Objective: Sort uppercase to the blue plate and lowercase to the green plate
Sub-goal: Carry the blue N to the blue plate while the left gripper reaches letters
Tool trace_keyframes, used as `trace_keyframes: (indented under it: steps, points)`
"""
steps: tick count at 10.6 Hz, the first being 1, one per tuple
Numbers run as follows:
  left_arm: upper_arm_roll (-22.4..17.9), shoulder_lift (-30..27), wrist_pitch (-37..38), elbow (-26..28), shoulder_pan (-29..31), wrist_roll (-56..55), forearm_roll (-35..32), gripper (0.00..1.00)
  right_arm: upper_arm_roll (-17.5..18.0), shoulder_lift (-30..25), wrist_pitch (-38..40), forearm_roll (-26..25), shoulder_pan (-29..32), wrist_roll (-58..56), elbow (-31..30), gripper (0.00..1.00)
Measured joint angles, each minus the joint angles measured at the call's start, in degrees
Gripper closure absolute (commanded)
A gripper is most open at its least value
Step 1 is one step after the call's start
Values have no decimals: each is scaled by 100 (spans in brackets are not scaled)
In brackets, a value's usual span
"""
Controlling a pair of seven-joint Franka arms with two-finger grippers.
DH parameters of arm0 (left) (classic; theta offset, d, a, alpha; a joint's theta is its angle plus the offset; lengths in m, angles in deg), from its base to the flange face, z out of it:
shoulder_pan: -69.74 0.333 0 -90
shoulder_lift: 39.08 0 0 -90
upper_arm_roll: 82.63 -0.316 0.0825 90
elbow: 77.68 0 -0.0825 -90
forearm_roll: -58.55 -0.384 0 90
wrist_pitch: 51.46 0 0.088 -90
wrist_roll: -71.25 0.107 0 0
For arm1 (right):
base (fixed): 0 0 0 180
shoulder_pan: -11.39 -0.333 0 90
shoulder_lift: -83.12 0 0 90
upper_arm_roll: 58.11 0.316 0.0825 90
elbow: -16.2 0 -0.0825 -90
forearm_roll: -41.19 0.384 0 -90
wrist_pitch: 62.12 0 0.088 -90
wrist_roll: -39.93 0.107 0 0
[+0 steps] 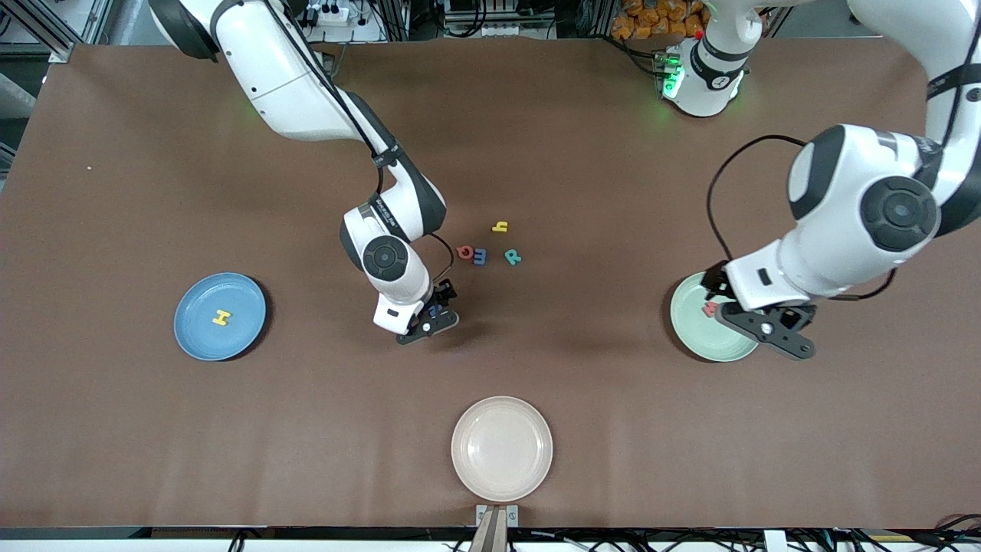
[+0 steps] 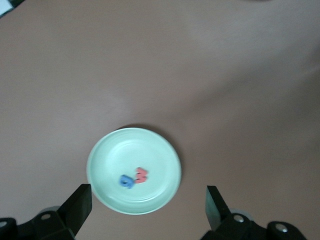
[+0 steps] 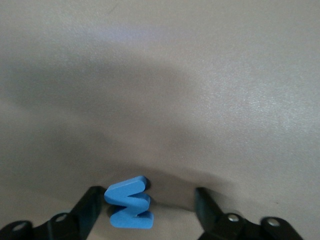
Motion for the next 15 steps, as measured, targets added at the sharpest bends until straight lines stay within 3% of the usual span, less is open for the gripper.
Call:
trace_keyframes:
  steps: [2,6,11,15]
  points:
    - [473,-2,61,97,-143,-1102,12,0,17,-31,0,0,-37,0,3,100]
    - [931,14,2,359,-862,-2931,15,0,-9,-62,15,2,-30,3,17,100]
    - [1591,137,-1081,1326,-1145,-4489,-148,0,-131,-370,357,-31,516,-110,54,100]
    - [1639,769,-1868,1623,-1840,-5887,-1042,0,-1043,-630,984,-159,817,-1818,56,100]
